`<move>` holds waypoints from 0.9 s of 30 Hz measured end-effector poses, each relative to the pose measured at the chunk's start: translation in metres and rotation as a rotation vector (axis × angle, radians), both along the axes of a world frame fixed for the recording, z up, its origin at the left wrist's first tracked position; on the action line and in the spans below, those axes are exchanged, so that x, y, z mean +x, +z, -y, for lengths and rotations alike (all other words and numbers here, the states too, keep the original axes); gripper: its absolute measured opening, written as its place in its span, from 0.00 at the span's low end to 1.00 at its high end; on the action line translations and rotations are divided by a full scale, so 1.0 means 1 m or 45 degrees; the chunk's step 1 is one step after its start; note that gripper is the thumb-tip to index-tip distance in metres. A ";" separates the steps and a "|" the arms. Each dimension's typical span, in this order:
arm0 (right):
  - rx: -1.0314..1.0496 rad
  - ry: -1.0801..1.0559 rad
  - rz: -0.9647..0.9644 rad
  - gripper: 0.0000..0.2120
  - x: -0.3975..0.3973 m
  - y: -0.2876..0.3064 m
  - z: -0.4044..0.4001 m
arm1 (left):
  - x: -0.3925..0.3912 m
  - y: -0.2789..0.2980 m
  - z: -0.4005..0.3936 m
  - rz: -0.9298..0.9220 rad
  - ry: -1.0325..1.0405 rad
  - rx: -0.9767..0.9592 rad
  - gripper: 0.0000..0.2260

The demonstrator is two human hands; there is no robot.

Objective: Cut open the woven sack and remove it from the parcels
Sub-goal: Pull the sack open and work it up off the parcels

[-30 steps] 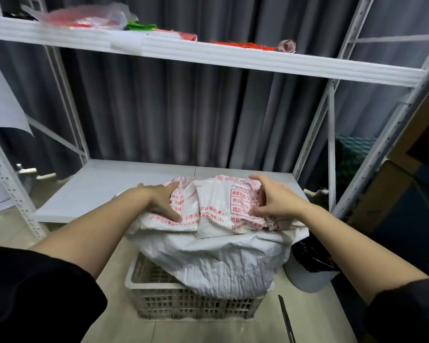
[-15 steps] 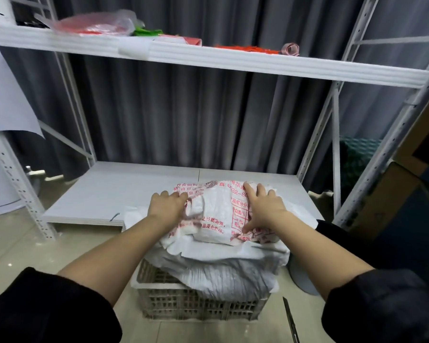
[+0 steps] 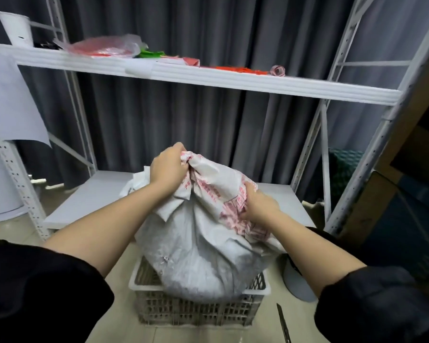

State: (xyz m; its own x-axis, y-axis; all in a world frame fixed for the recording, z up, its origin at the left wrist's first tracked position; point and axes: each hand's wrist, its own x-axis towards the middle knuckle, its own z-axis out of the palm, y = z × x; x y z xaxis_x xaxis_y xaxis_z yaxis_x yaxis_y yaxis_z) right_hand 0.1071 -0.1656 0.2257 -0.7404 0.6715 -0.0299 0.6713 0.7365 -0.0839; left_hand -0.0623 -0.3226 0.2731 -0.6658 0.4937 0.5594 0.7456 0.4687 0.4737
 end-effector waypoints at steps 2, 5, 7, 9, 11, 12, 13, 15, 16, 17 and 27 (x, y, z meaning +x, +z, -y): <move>0.323 0.163 -0.144 0.25 0.001 0.012 0.001 | -0.008 0.006 0.010 -0.081 0.041 -0.026 0.03; 0.612 0.274 -0.288 0.14 -0.004 0.054 -0.004 | -0.021 0.025 0.025 -0.266 0.096 -0.114 0.02; 0.683 0.249 -0.426 0.12 -0.009 0.088 -0.008 | -0.026 0.050 0.030 -0.254 0.146 -0.027 0.04; 0.704 0.225 -0.615 0.13 -0.010 0.108 -0.008 | -0.027 0.065 0.033 -0.242 0.210 0.121 0.04; 0.671 0.221 -0.617 0.13 -0.011 0.108 -0.008 | -0.028 0.062 0.035 -0.241 0.226 0.017 0.05; 0.648 0.258 -0.501 0.12 -0.013 0.105 -0.009 | -0.029 0.057 0.036 -0.220 0.185 -0.184 0.05; 0.622 0.290 -0.369 0.12 -0.013 0.105 -0.013 | -0.030 0.054 0.037 -0.185 0.117 -0.400 0.06; 0.633 0.275 -0.442 0.11 -0.014 0.119 -0.022 | -0.032 0.064 0.036 -0.221 0.040 -0.459 0.06; 0.671 0.244 -0.624 0.12 -0.014 0.128 -0.023 | -0.031 0.074 0.035 -0.319 0.051 -0.324 0.05; 0.727 0.189 -0.811 0.12 -0.014 0.134 -0.023 | -0.028 0.082 0.034 -0.421 0.090 -0.149 0.04; 1.002 0.343 -0.712 0.13 0.009 0.070 -0.024 | -0.033 0.026 0.052 -1.009 -0.017 -0.280 0.06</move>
